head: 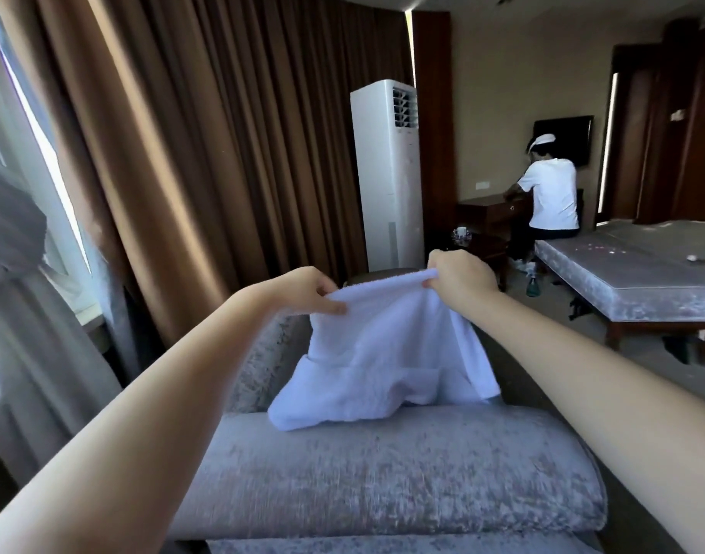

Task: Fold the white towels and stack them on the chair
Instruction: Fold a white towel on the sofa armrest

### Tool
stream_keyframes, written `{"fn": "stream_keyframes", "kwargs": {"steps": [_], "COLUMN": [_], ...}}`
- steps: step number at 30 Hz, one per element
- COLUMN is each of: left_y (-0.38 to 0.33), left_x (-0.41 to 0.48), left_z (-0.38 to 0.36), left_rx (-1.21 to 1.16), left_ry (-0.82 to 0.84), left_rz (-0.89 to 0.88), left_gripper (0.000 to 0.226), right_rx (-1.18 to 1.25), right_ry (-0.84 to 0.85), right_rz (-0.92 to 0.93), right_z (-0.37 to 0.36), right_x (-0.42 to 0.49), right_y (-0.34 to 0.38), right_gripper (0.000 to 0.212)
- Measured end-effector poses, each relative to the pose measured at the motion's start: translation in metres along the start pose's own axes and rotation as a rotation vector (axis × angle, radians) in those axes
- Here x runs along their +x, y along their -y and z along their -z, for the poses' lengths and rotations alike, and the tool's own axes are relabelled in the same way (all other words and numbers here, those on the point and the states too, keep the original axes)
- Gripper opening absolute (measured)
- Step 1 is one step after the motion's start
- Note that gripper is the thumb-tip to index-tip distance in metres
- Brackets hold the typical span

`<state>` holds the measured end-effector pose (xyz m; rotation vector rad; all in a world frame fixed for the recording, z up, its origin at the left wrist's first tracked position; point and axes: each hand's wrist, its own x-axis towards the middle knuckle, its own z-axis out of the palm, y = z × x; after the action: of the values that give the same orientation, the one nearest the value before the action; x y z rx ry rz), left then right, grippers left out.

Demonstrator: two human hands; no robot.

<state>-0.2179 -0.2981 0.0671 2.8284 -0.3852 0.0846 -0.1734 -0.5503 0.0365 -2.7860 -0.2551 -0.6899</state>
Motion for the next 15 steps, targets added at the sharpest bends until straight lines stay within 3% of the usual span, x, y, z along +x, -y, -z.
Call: {"fn": "stream_keyframes", "kwargs": {"steps": [2,4,7,9,12,15], "left_y": [0.006,0.012,0.027,0.031,0.039,0.045], "left_x": [-0.001,-0.004,-0.005,-0.002,0.011,0.023], "left_z": [0.002,0.001,0.002,0.005,0.018,0.038], "left_rx": [0.172,0.294,0.353,0.491,0.657,0.369], "left_ry": [0.150,0.232,0.220,0.199,-0.088,-0.488], "left_rz": [0.085,0.128,0.167,0.174,0.161,0.106], "left_gripper": [0.041,0.031,0.048,0.043,0.018,0.015], "right_rx": [0.044,0.133,0.188,0.158,0.184,0.251], "right_ry": [-0.037,-0.100,-0.208,-0.227,-0.263,-0.317], "right_rz": [-0.081,-0.128,-0.136,-0.094,-0.089,-0.157], "right_z": [0.005,0.012,0.016,0.016,0.014,0.019], "right_x": [0.010,0.016,0.023,0.028,0.037,0.050], "right_y": [-0.014,-0.028,-0.041,-0.042,-0.046,-0.057], "right_gripper": [0.014,0.014,0.010,0.010,0.017,0.022]}}
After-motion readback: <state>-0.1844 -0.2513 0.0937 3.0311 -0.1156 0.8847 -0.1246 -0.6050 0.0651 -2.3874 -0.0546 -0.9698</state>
